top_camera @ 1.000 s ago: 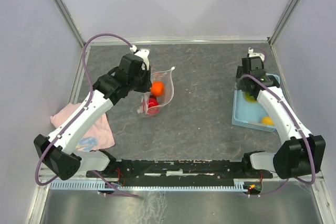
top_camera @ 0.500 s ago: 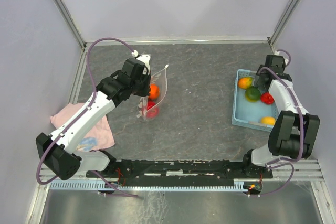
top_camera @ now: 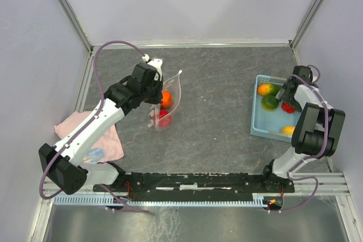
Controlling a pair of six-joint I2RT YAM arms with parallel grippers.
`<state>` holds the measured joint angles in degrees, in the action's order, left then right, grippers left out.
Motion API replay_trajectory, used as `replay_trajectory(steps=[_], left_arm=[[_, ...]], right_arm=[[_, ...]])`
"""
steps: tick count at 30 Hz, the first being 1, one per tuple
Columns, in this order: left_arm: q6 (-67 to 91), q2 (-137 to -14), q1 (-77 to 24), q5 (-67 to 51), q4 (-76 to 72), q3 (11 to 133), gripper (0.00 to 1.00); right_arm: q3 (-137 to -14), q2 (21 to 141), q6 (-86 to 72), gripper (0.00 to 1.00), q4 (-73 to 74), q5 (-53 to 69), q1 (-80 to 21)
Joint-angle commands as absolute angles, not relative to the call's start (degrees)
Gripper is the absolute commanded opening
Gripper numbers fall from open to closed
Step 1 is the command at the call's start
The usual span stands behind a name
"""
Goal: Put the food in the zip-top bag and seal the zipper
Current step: Pick up the fake fruit from the bin.
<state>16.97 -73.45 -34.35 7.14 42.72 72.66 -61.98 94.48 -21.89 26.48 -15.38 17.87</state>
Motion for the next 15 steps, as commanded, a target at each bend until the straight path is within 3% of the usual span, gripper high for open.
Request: replay_trajectory(steps=[1,15], left_arm=[[15.11,-72.29,-34.15,6.50,40.08,72.51,0.03],[15.17,-72.33,-34.19,6.26,40.02,72.26,0.03]], right_arm=[[-61.42,96.62,-24.50,0.83,23.46,-15.30,18.99],[-61.49,101.47,-24.56,0.84,17.72,-13.27,19.73]])
